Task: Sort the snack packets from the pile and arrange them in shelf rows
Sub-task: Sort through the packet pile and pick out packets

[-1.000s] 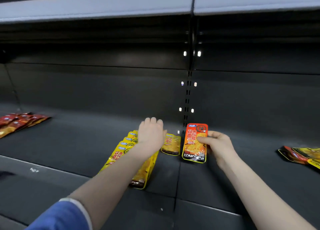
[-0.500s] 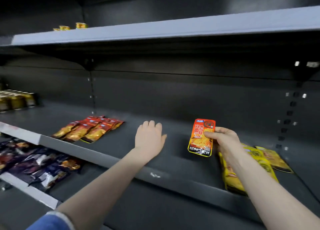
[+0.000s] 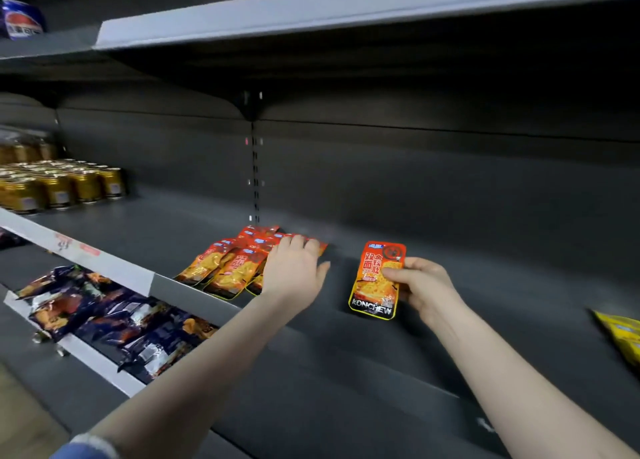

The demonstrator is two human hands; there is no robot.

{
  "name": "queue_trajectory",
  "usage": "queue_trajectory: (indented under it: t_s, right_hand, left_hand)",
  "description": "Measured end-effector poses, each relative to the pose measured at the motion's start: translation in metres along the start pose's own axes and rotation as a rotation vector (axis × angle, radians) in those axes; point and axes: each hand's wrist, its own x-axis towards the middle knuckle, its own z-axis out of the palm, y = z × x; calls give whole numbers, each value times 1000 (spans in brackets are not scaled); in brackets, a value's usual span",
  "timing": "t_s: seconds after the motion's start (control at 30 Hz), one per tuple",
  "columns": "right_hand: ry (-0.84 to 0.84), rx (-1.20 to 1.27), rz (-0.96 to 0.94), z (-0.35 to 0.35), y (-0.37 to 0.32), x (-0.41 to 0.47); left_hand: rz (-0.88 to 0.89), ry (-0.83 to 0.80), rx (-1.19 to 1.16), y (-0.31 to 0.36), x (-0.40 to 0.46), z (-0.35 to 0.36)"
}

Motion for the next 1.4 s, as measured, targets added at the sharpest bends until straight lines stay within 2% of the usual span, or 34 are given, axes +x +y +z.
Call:
queue_trajectory:
  t_s: [0.27,0.57,0.8,1.1,1.4]
  right_hand:
    - [-44,-6,27,102,8,19]
    - [131,-66,22,180,27,8]
    - [227,-228,-15,193,37,-6]
    - [278,-672,-52,192,49,-2]
    - [314,-748,-66,196,52,5]
  left_hand:
    - [15,63,-22,-100,53,6]
    - [171,119,-208,-173,80,33]
    - [216,99,-277,-185,82,37]
    - [241,64,-242,-182,81,32]
    - [241,47,-258,-180,84,37]
